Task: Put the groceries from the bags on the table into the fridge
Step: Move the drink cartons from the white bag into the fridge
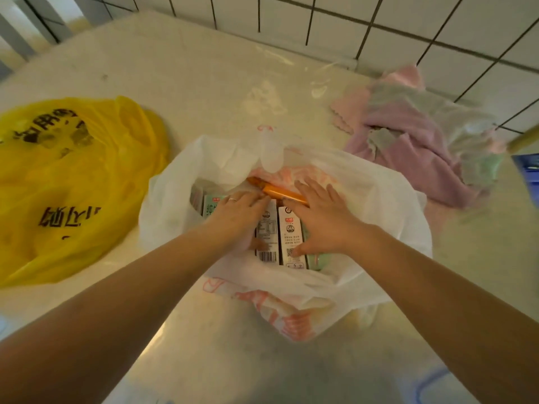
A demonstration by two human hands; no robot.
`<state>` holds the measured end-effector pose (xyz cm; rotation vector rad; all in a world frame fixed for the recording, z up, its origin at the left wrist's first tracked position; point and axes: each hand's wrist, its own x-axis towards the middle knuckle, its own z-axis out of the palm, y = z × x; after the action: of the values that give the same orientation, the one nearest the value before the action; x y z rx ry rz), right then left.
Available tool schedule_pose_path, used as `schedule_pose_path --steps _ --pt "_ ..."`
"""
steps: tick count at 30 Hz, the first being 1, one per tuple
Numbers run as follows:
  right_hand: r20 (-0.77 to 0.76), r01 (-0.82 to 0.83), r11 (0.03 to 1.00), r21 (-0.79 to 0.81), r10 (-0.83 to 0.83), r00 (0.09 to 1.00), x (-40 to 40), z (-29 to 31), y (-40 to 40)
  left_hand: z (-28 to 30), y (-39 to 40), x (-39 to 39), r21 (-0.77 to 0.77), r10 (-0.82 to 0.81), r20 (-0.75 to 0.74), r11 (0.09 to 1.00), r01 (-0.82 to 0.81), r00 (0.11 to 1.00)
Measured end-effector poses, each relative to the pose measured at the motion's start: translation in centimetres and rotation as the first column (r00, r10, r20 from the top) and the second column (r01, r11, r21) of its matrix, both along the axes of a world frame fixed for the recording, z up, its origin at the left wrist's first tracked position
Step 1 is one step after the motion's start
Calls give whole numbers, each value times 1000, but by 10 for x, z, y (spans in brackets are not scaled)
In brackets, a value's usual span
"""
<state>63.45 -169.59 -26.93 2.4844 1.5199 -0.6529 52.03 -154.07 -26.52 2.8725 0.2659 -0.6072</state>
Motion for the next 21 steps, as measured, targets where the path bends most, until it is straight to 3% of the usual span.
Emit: schedule_pose_path --steps 6,13,17,21 --pt "-22 10 1000 -23 -11 1000 3 -8 7 0 1 17 34 -21 -76 999 24 997" --pt "35 56 996 63 -59 998 -17 -1 -5 -4 -14 -1 124 -25 171 992 3 985" --pt "5 111 975 194 -114 993 -41 -3 -22 -5 -26 -31 -164 119 272 984 -76 955" --pt "-246 301 864 403 -215 945 -60 -3 -37 4 -34 -53 -390 211 277 916 -91 937"
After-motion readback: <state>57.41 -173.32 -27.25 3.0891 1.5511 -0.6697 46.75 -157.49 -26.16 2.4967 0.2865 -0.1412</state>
